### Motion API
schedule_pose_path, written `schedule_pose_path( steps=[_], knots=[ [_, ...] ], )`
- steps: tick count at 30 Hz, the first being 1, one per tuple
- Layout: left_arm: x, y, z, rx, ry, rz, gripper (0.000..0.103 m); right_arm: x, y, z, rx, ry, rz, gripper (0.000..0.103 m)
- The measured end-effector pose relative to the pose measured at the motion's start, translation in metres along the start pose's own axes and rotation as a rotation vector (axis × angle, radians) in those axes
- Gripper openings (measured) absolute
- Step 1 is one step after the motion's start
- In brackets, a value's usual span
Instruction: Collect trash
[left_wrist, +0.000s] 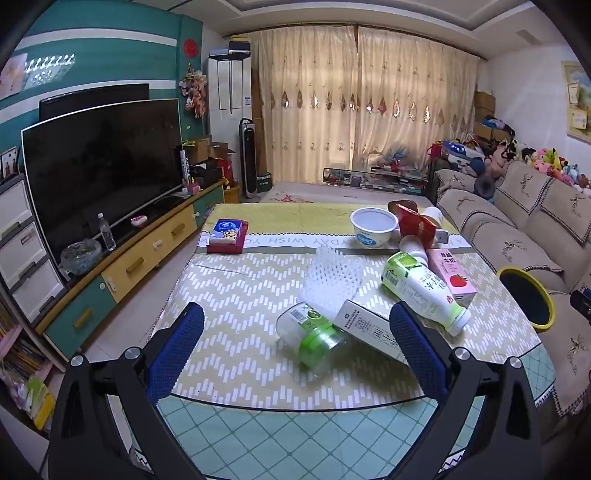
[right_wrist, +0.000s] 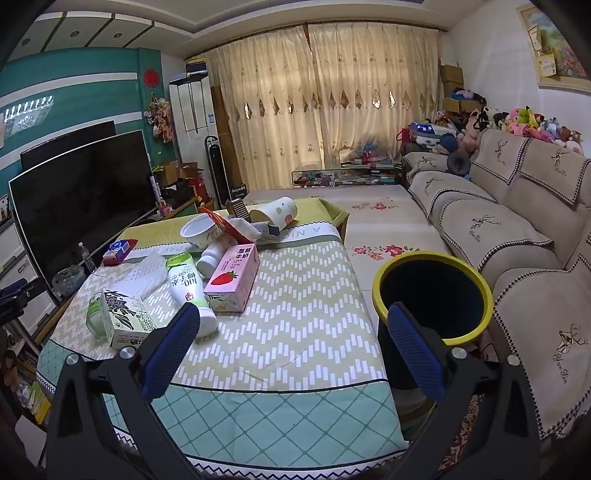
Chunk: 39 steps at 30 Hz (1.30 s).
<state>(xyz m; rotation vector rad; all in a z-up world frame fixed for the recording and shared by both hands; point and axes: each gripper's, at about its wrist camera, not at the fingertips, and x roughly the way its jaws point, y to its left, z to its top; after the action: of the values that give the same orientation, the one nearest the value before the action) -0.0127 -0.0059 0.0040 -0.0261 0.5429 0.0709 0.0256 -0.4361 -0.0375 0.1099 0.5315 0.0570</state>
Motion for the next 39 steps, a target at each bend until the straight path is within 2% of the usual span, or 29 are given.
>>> schedule_pose_path(
  steps=[4,14,25,39],
  knots=[
    [-0.004,0.004,-0.001,-0.032,-0.006,-0.020,0.099,0.000,-0.001,-0.001,0.002,-0.003,0.002,0.097],
    [-0.006,0.003,-0.001,-0.031,-0.010,-0.013,0.099,0.000,-0.005,0.000,0.019,-0.002,0.003,0.097],
    [0.002,0.003,-0.006,-0.036,0.028,-0.017,0.099,0.002,-0.004,-0.001,0.020,0.008,0.008,0.097],
    [0.007,0.005,-0.007,-0.044,0.038,-0.020,0.099,0.008,-0.001,-0.002,0.023,0.026,0.016,0.097]
  ],
)
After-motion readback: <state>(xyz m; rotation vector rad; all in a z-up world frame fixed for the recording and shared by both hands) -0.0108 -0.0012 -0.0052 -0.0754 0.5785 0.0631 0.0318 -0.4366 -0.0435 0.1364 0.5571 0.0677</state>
